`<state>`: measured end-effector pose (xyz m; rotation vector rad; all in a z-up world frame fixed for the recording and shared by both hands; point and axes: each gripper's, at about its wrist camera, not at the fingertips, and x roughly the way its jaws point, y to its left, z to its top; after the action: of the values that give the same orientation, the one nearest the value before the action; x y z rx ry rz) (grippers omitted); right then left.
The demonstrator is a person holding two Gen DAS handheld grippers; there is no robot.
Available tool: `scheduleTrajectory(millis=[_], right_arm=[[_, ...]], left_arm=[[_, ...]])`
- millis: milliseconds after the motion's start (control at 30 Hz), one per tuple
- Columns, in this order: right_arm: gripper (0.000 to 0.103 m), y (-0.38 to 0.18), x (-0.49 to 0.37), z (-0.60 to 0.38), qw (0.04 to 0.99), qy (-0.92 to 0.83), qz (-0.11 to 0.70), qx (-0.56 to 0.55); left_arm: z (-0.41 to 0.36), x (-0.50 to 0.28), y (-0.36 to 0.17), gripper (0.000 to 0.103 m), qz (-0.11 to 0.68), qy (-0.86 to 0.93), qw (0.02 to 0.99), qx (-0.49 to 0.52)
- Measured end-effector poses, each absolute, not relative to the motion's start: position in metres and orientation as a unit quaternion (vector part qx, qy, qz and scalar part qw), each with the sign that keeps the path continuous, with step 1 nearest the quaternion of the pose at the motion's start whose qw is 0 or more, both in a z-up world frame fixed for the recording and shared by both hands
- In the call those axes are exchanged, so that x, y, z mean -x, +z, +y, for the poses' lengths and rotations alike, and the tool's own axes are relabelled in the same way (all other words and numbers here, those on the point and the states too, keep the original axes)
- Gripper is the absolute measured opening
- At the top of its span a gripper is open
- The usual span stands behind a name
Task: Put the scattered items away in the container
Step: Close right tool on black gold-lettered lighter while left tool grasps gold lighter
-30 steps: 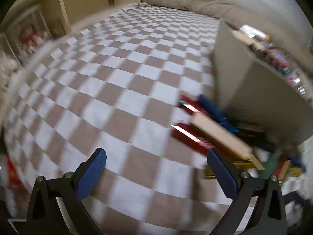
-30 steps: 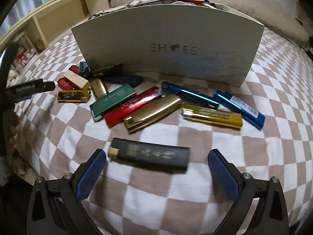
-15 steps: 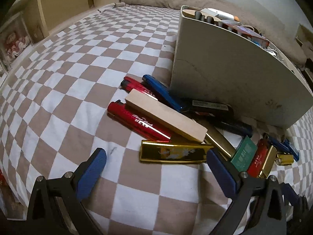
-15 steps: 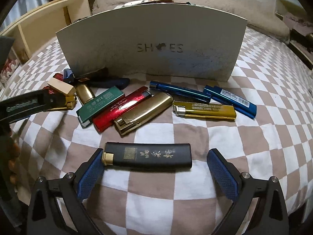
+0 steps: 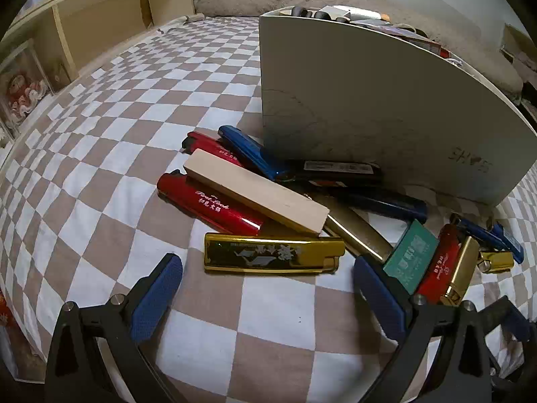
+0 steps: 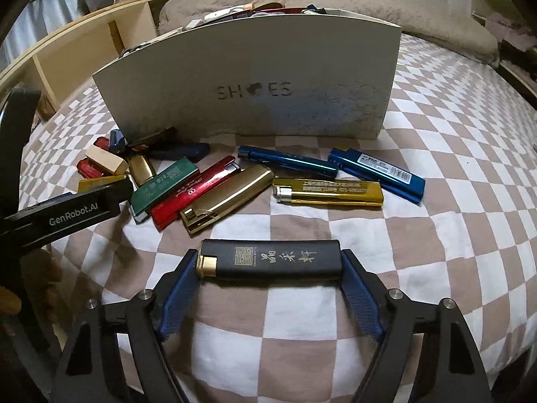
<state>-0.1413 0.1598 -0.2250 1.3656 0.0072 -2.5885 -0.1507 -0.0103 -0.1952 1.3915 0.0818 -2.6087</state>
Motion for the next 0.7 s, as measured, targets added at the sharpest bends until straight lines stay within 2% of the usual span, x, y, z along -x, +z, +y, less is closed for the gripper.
scheduleTrajectory(millis=[67,300,700], right_arm=[[0.082,-0.226,0.142,0.156,0.1,-0.883,0.014,-0.458],[0.082,-0.232,0.142,0.148,0.088,-0.888,0.032,-0.45],[0.082,-0.235,0.149,0.139,0.095,-0.889,0.022,-0.448]], left_arm=[[-0.008,0.15,-0.197,0.101,0.015,-0.878,0.093,-0.47],[-0.008,0.146,-0.193,0.079,0.001,-0.886,0.092,-0.455],[-0.008,0.132,-0.19,0.079,0.002,-0.887,0.068,-0.457]])
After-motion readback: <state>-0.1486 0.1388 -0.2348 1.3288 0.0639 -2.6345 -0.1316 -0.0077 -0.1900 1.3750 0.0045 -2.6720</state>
